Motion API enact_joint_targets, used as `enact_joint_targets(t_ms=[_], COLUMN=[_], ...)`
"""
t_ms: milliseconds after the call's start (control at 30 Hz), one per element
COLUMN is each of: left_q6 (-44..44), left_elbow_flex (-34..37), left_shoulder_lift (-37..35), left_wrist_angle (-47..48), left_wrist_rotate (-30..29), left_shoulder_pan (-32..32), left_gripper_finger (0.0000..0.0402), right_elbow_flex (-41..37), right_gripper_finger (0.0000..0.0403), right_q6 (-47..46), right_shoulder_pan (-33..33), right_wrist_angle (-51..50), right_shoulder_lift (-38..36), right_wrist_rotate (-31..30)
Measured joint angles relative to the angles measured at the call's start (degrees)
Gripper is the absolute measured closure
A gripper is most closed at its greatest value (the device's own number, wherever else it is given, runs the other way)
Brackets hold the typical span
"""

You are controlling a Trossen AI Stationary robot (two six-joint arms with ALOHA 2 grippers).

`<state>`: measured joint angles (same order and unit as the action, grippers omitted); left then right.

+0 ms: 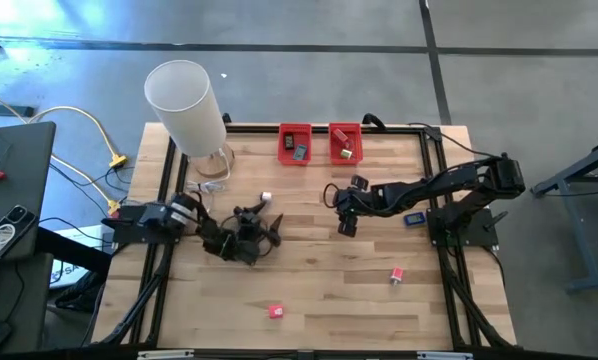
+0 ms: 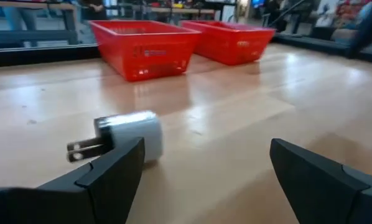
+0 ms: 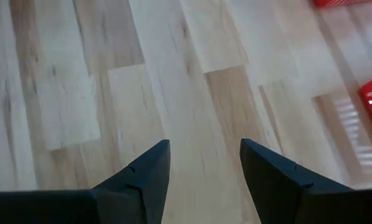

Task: Pick & Place Office items
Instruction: Put the white charger adapter into the right red bin

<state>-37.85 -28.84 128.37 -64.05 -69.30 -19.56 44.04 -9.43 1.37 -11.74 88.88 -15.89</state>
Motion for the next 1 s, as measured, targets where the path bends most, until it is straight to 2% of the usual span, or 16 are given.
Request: enact_joint_targets(t_ms=[67,133,233,333,600,800,1000], left_q6=[0.05,1.66,6.67,9.08,7.11,6.27,-1.19], left_elbow_flex=[0.01,-0.02,-0.02,-0.02,0.2,1.56,4.91], left_shoulder_lift=[-0.56,-1.06,-2.01,-2.37,-2.38,-2.46,-2.75], left_wrist_angle=[2.31,0.74,-4.69,-5.89,-5.69,-6.11,-5.13], left_wrist_rotate=[2.5,3.18,0.38,-1.41,-9.15,-9.77,-7.41], left_shoulder_pan=[0.92,-0.27,-3.18,-5.2,-6.76,-5.05,-2.56], left_gripper_finger=[0.0065,0.0065,0.0065,0.0065,0.0065,0.0065,0.0065], right_elbow_flex=[-0.12,-0.12,-0.12,-0.12,-0.12,-0.12,-0.12], right_gripper_finger=[0.022,0.022,0.022,0.022,0.022,0.022,0.022], right_q6=[0.0,0.0,0.31,0.52,0.63,0.32,0.21], right_shoulder_pan=[0.02,0.02,0.02,0.02,0.02,-0.03,-0.28], right_wrist_angle=[-0.05,-0.01,0.01,-0.01,0.44,0.41,0.4], right_shoulder_lift=[0.0,-0.02,0.0,0.0,0.0,0.0,0.0], right_wrist_rotate=[1.06,1.28,1.3,1.3,1.32,2.18,2.98])
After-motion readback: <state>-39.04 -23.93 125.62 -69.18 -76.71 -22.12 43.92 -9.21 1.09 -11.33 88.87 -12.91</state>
